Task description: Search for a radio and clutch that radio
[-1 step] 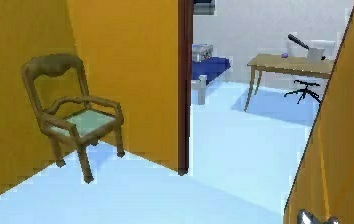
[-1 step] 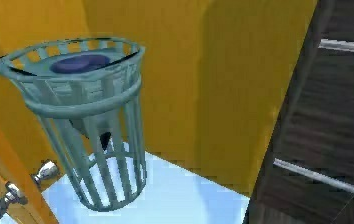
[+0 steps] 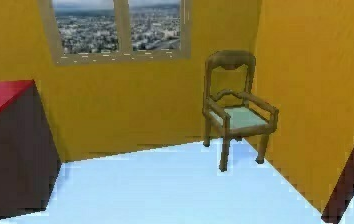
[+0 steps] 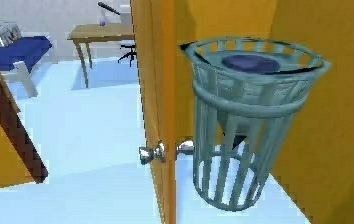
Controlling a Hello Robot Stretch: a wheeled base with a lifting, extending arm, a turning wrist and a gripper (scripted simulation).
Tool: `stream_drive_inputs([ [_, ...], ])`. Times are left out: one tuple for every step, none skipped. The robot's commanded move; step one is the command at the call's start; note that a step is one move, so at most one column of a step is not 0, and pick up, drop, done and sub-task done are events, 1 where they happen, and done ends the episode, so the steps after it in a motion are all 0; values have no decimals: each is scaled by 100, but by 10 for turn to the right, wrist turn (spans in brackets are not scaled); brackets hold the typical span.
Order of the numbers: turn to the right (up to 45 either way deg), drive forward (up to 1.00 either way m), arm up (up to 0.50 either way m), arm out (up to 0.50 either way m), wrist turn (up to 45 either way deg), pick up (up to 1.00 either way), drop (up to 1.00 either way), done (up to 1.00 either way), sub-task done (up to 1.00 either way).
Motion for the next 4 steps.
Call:
stream_drive_inputs([
  [-450, 0, 0, 0, 0, 0, 0, 0, 0],
  [-450, 0, 0, 0, 0, 0, 0, 0, 0],
  [-90, 0, 0, 0, 0, 0, 0, 0, 0],
  [0, 100, 0, 0, 0, 0, 0, 0, 0],
])
